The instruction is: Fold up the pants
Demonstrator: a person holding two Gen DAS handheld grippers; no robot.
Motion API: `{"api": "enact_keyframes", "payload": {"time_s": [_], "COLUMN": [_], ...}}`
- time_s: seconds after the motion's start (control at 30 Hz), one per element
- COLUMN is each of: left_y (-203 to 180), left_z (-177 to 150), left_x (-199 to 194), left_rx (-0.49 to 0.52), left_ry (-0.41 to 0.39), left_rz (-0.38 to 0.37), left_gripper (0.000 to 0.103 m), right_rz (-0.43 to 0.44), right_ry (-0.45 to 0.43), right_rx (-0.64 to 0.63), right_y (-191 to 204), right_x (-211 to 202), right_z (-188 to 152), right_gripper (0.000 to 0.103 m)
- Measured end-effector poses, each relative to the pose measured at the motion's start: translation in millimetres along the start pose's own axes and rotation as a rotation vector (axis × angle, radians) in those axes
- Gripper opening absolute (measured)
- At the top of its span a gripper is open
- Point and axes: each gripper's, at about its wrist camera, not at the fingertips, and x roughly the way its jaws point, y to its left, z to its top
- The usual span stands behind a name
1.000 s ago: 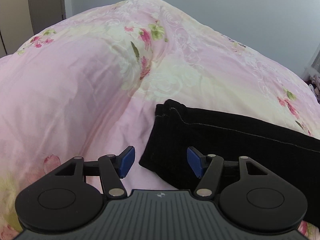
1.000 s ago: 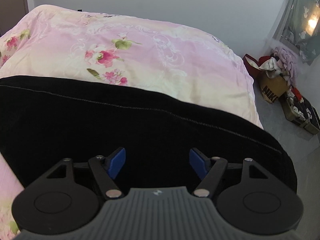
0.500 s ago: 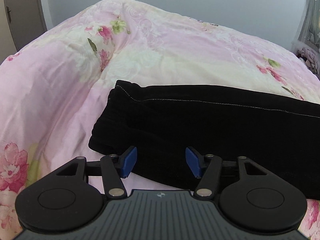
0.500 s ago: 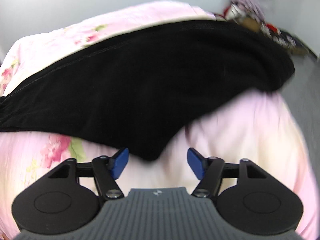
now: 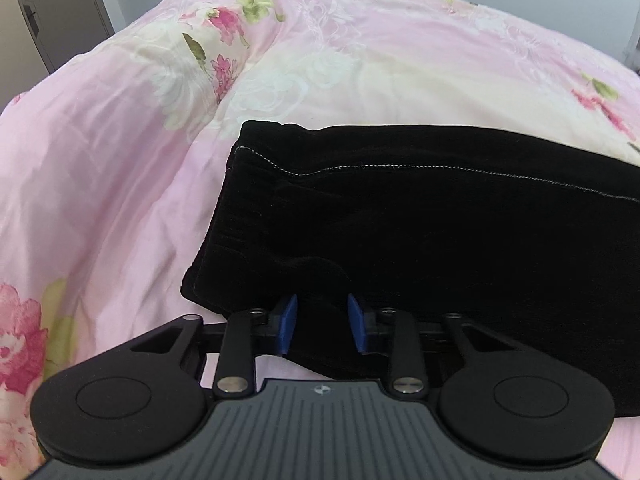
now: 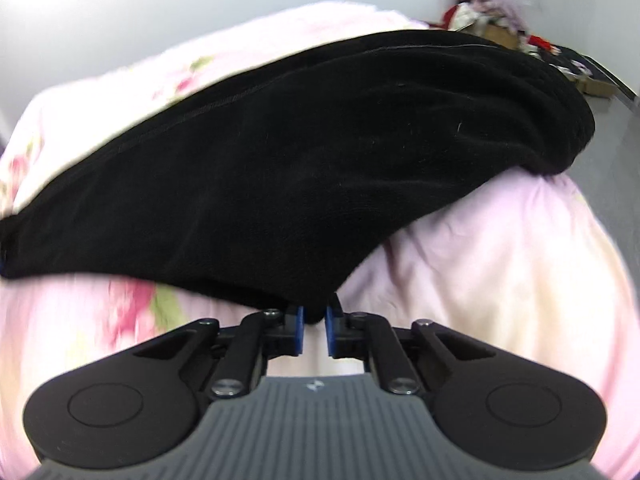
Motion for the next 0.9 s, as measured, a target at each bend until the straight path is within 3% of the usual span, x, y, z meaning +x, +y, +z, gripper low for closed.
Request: {"api": "enact_keyframes", "payload": {"time_s": [0.17,0.3,0.43,0.53,0.57,0.7,0.9], "left_y": [-12,-30,-58,-100,-115,-191,-291], "left_z": [7,6,4,1,-1,-8,-18], "left_x": [0,-20,-60,-95,-105,-143,-158], "left_rx": [0.030,0.099,0.098,0.143,0.168,0.285,0.378], "left_ry": [0.025,-0.014,-0.067,-0.095,-0.099,-0.104,-0.073], "left_rz": [0.072,0.112,0.011,-0.104,-0.132,-0.245,-0.371], "left_gripper": [0.034,0.035,0.035,0.035,0.035,0.035,0.035], "right_rz": [0.014,0.049,0.052,0.067,0.065,0.037,0.115], "right_ry": [0.121,0.173,0.109,0.074,0.060,-0.002,-0.077], "right_rx": [0.001,0.057,0.103,0.214,0.249,0.337,0.572], "right_y": [-5,-28,-73,-122,-137,-196,-287], "right_x": [27,15,-15,-28,-31,-35,-15], "right_z": [0,1,13,33,39,65,92], "right_gripper": [0.000,0.000,0.027,0.032,0.040,0.045,0.052]}}
